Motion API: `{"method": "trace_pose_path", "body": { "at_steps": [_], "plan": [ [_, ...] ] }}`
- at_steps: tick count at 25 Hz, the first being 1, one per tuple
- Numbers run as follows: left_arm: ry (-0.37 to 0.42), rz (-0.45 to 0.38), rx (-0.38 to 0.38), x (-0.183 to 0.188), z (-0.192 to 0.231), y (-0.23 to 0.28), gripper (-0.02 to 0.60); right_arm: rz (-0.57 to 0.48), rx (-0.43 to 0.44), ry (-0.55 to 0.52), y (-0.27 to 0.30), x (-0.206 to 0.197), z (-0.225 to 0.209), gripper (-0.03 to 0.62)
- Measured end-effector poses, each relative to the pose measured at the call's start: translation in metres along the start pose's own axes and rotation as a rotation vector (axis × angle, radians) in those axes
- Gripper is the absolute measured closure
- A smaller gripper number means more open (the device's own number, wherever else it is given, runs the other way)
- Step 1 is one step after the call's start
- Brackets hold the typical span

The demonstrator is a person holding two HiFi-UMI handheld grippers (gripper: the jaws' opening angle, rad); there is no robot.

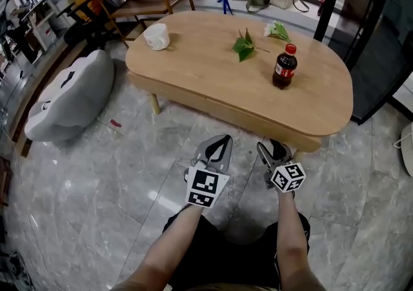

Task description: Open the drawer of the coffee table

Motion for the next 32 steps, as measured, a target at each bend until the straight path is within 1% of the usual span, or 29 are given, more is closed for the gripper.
{"method": "trace_pose_path", "body": {
  "at_steps": [3, 6, 10, 15, 17, 19, 23, 26, 29, 32],
  "plan": [
    [0.014, 0.007, -0.019, 0.0, -0.003, 0.001, 0.588, -0.001, -0.003, 0.025, 0.003, -0.004, -0.004, 0.372],
    [0.021, 0.014, -0.021, -0.001, -0.002, -0.001, 0.588, -0.044, -0.014, 0.082, 0.013, -0.005, -0.008, 0.372],
    [0.015, 0.026, -0.029, -0.003, -0.001, 0.001, 0.588, -0.083, -0.016, 0.079, 0.026, 0.004, -0.01, 0.372],
    [0.013, 0.043, -0.037, -0.004, -0.002, 0.002, 0.588, -0.075, 0.014, 0.07, 0.032, 0.004, -0.011, 0.367],
    [0.019, 0.046, -0.039, -0.004, -0.003, 0.002, 0.588, -0.075, 0.033, 0.098, 0.03, 0.005, -0.012, 0.368],
    [0.018, 0.045, -0.034, -0.003, -0.002, 0.0, 0.588, -0.07, 0.054, 0.114, 0.029, 0.006, -0.011, 0.384],
    [0.004, 0.047, -0.027, -0.004, -0.001, -0.002, 0.588, -0.06, 0.064, 0.097, 0.026, 0.004, -0.009, 0.402],
    [-0.002, 0.048, -0.022, -0.003, 0.0, -0.003, 0.588, -0.052, 0.074, 0.104, 0.025, 0.005, -0.009, 0.41],
    [-0.019, 0.047, -0.022, -0.004, 0.001, -0.005, 0.588, -0.047, 0.102, 0.094, 0.017, 0.001, -0.006, 0.427],
    [-0.015, 0.043, -0.015, -0.003, 0.003, -0.007, 0.588, -0.048, 0.139, 0.067, 0.006, -0.003, 0.004, 0.445]
  ]
}}
Point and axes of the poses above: the fingertips, and each gripper's own axes: y forward along the fingers, z to its left, x out of its top, the point moved 9 cm from there along -y, backward along the fingers, and after that the axes turned 14 degrees about -x, right-handed, at the moved point
